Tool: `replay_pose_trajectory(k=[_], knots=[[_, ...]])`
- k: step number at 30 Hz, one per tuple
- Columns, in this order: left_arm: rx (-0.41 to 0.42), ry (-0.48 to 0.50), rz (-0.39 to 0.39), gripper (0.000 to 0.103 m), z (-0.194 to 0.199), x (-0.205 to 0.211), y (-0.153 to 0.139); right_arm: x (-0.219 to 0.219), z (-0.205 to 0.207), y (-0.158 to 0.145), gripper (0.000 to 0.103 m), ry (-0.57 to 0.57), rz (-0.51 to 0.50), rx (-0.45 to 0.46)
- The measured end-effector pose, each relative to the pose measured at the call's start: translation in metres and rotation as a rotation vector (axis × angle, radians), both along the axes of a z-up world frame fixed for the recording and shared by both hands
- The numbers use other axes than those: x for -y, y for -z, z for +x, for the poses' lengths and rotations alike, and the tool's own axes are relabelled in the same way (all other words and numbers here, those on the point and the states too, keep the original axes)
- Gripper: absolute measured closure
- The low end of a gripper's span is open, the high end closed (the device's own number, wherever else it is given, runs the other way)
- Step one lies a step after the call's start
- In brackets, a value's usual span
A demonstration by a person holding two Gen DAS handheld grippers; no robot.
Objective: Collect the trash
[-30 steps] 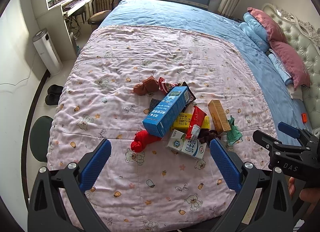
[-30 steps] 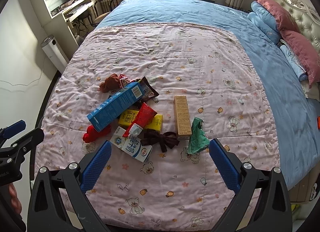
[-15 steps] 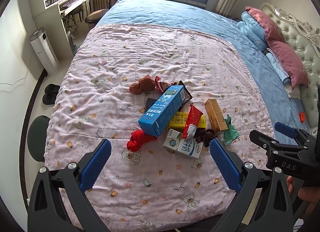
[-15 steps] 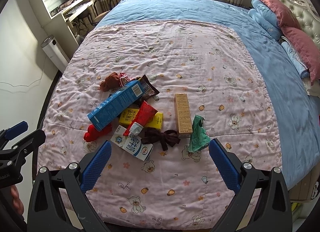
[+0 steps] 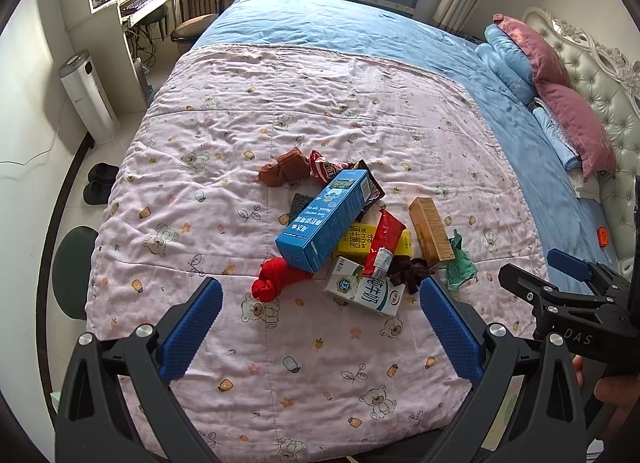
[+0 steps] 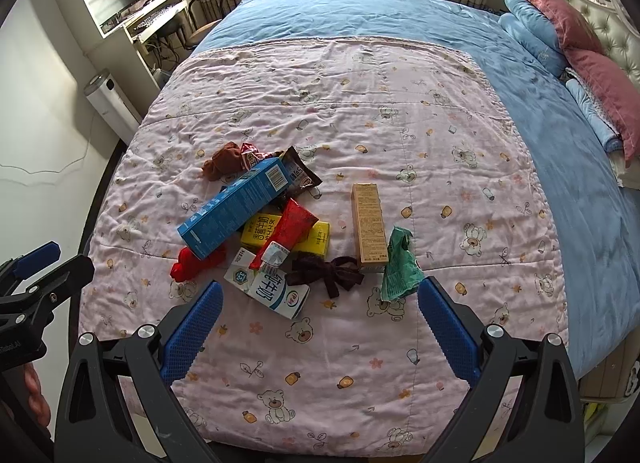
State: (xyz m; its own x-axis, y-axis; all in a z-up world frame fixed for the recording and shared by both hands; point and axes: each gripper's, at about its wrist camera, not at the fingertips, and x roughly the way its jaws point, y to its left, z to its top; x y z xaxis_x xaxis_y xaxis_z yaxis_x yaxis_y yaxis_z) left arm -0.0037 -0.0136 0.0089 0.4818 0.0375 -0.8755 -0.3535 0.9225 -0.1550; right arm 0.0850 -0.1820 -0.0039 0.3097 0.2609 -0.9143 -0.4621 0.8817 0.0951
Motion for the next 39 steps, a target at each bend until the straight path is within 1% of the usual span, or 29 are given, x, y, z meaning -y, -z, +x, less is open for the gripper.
replay_pose_trajectory(k=[1, 9, 21, 39], knots=[[-0.001, 0.0, -0.003, 0.004, 0.002, -0.005, 0.0, 0.0, 0.0, 0.001, 0.009, -0.001, -0.001, -0.003], [-0.012, -0.002, -0.018, 0.004, 0.004, -0.008, 0.002, -0.003, -0.001, 0.006, 0.009, -0.009, 0.0, -0.022], [-0.026, 0.008, -0.042, 0.004, 0.009, -0.007, 0.009, -0.001, 0.005, 0.01, 0.009, 0.007, 0.002, -0.04], [-0.06, 0.034, -0.075, 0.004, 0.029, -0.008, 0.016, 0.002, 0.012, 0.017, 0.009, 0.029, 0.006, -0.062]])
